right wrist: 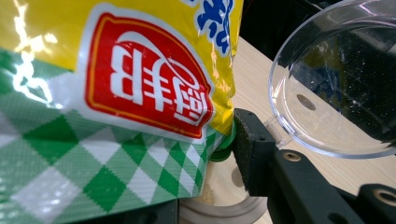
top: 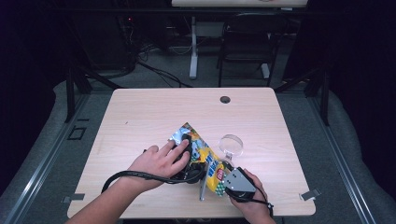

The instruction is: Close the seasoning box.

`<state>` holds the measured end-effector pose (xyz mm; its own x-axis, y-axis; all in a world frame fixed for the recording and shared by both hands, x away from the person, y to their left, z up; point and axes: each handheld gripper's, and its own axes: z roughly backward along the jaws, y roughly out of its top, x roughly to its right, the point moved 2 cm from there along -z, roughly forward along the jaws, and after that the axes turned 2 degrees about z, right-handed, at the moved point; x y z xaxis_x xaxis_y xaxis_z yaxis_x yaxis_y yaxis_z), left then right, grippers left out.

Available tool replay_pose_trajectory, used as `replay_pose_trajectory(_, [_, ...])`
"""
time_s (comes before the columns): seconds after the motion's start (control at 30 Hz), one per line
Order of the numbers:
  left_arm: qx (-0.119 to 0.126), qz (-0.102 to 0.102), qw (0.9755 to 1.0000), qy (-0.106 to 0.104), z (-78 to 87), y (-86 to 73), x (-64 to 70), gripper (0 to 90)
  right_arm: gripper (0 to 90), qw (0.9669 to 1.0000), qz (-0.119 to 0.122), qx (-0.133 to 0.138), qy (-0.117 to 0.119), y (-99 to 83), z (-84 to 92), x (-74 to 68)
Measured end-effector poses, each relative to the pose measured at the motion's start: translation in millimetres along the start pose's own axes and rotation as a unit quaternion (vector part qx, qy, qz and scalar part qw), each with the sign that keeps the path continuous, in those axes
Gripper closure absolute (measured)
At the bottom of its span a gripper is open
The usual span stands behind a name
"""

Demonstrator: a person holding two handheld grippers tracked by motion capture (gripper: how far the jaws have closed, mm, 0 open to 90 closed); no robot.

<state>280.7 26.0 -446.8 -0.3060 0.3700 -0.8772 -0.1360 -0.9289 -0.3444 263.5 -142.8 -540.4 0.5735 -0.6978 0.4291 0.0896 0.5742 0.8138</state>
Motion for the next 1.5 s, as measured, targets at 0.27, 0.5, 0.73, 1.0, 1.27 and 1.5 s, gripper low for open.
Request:
replay_pose_trajectory(0.27, [0.000,-0.005,1.0000,-0.001,1.7,0.8,-1.3,61.7,71.0,1.0000,-0.001,0.000,0.000,0.0,0.3,0.3])
replay_pose_trajectory(0.5, [0.001,-0.005,1.0000,0.004,2.3,1.3,-1.9,62.2,71.0,1.0000,-0.002,0.001,0.000,0.1,0.4,0.6])
replay_pose_trajectory(0.73, [0.002,-0.005,1.0000,0.001,2.9,2.0,-2.2,62.5,71.0,1.0000,-0.003,0.000,0.000,0.1,0.5,0.7])
replay_pose_trajectory(1.0, [0.004,-0.008,0.9999,0.006,4.5,3.0,-2.7,63.1,71.0,1.0000,-0.004,0.000,0.001,0.0,0.4,0.8])
replay_pose_trajectory(1.27, [0.005,-0.009,0.9999,0.007,5.1,3.4,-3.2,63.4,71.0,1.0000,-0.004,0.000,0.001,0.1,0.2,0.9])
replay_pose_trajectory(1.5, [0.006,-0.010,0.9999,0.007,5.7,3.9,-3.9,63.8,71.0,1.0000,-0.007,0.000,0.002,0.1,0.6,1.2])
